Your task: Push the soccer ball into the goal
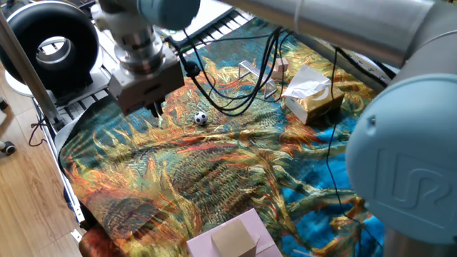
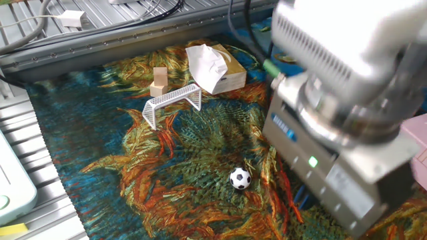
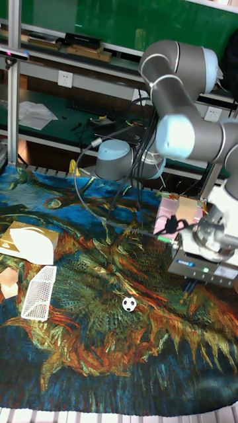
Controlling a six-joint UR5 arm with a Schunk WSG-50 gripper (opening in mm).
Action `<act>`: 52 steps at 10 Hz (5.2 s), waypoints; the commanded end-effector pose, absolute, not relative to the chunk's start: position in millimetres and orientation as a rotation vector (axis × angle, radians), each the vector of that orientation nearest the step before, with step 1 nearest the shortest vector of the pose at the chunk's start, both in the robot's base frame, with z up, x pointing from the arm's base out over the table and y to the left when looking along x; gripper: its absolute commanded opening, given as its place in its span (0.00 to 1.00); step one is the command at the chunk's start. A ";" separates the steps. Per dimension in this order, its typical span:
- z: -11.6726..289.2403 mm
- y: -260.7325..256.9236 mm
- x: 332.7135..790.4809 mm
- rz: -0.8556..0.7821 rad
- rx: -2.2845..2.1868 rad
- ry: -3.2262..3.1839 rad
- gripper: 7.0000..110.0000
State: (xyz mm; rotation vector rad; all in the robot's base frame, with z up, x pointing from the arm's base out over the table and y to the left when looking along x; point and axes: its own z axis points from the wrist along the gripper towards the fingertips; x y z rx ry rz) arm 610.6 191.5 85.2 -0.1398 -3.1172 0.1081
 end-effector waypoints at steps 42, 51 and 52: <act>0.0 147.0 604.3 0.050 -0.091 -3.115 0.00; -6.7 121.6 597.8 0.055 -0.107 -3.122 0.00; -8.7 115.5 595.8 0.055 -0.112 -3.122 0.00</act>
